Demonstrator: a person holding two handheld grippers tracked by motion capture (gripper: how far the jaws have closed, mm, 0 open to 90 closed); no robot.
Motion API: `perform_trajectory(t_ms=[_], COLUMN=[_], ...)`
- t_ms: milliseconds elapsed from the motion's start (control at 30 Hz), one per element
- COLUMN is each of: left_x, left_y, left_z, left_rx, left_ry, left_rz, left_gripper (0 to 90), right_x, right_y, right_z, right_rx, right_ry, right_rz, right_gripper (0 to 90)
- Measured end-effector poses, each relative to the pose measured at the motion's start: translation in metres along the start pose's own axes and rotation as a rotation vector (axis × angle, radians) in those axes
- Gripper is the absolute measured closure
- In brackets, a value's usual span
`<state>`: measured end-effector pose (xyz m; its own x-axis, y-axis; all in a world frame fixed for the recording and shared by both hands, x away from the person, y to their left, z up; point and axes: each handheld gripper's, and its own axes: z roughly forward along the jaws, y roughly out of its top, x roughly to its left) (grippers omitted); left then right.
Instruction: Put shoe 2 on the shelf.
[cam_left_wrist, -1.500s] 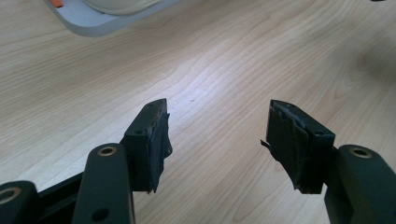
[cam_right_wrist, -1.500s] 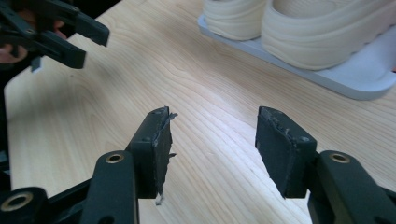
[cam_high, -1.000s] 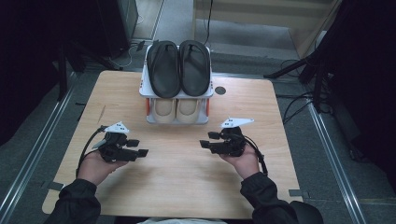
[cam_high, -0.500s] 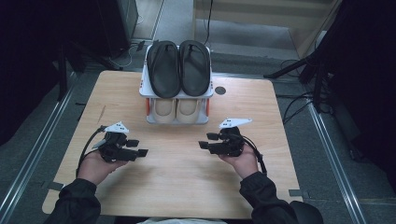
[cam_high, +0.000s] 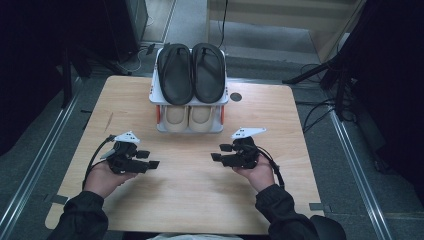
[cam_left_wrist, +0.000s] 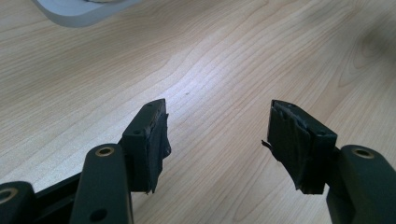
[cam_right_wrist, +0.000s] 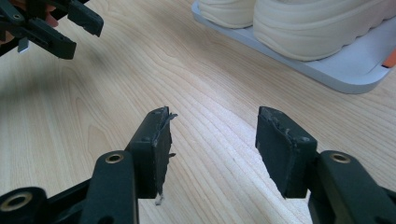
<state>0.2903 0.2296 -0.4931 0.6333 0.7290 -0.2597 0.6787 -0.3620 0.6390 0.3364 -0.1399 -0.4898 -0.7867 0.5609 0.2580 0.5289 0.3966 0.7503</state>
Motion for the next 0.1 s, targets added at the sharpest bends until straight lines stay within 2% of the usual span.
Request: perform_trajectory(t_ms=[100], left_x=[0.0003], left_y=[0.0003], left_z=[0.0031], left_rx=[0.008], left_ry=[0.000], left_rz=[-0.023], left_gripper=[38.0], right_x=[-0.0002], right_y=[-0.0006], right_z=[0.0012], right_rx=[0.003], right_ry=[-0.005], right_rz=[0.002], right_gripper=[43.1])
